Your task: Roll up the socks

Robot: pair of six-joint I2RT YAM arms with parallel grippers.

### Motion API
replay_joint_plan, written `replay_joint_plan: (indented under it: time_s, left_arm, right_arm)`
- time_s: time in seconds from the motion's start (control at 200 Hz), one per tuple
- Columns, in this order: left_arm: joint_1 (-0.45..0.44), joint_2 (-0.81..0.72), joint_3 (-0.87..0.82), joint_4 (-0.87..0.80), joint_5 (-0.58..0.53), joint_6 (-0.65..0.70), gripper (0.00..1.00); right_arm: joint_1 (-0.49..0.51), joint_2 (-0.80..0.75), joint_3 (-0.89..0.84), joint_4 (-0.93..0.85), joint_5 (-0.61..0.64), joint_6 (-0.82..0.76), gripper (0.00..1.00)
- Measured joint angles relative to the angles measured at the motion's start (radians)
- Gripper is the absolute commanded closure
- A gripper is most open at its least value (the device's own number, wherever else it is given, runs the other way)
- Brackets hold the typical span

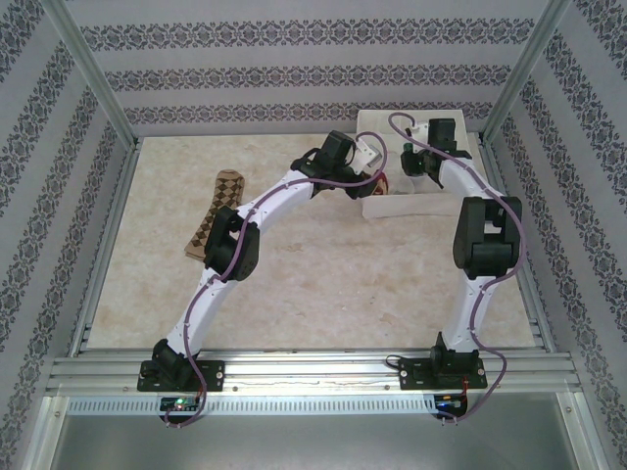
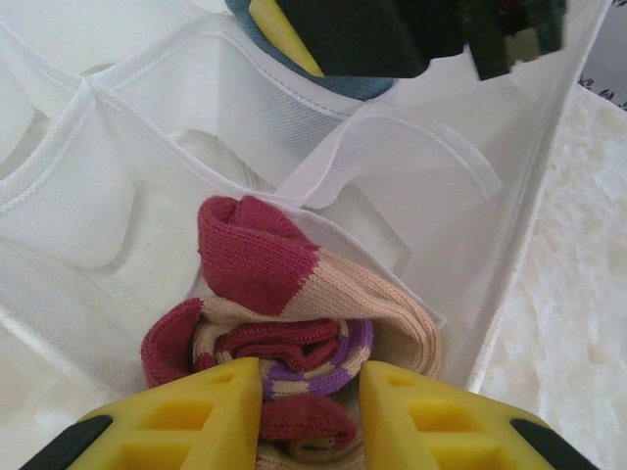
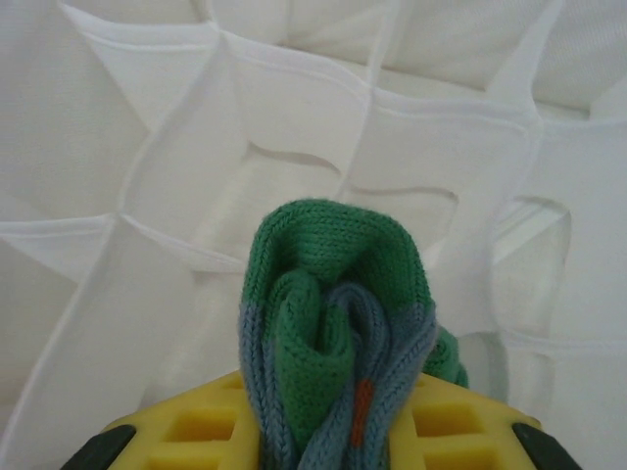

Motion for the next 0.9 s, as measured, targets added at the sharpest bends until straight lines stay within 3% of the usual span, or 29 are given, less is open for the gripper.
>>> replay_joint_plan:
  time_s: [0.24,0.485,0.635,0.739,0.899]
  left_arm:
    - [0.013,0.0,0.0,0.0,0.0,-0.007,0.68]
    - [0.013,0.0,0.0,0.0,-0.001,-0.008,0.68]
    - [0.013,0.0,0.0,0.0,-0.001,-0.008,0.68]
    - [0.013,0.0,0.0,0.0,-0.001,-0.011,0.68]
    - [0.013,0.0,0.0,0.0,-0.001,-0.015,0.68]
  right_arm:
    - [0.005,-0.02,-0.01,-0.001,-0.022,-0.021,0.87]
    - [-0.044,0.004,0.004,-0.017,-0.13,0.039,0.85]
    - [-0.047,0.025,0.005,-0.021,-0.094,0.055,0.71]
    - [-0.042,0.048,0.029,-0.039,-0.016,0.063,0.68]
    - [-0.031,0.055,0.035,-0.047,0.046,0.048,0.48]
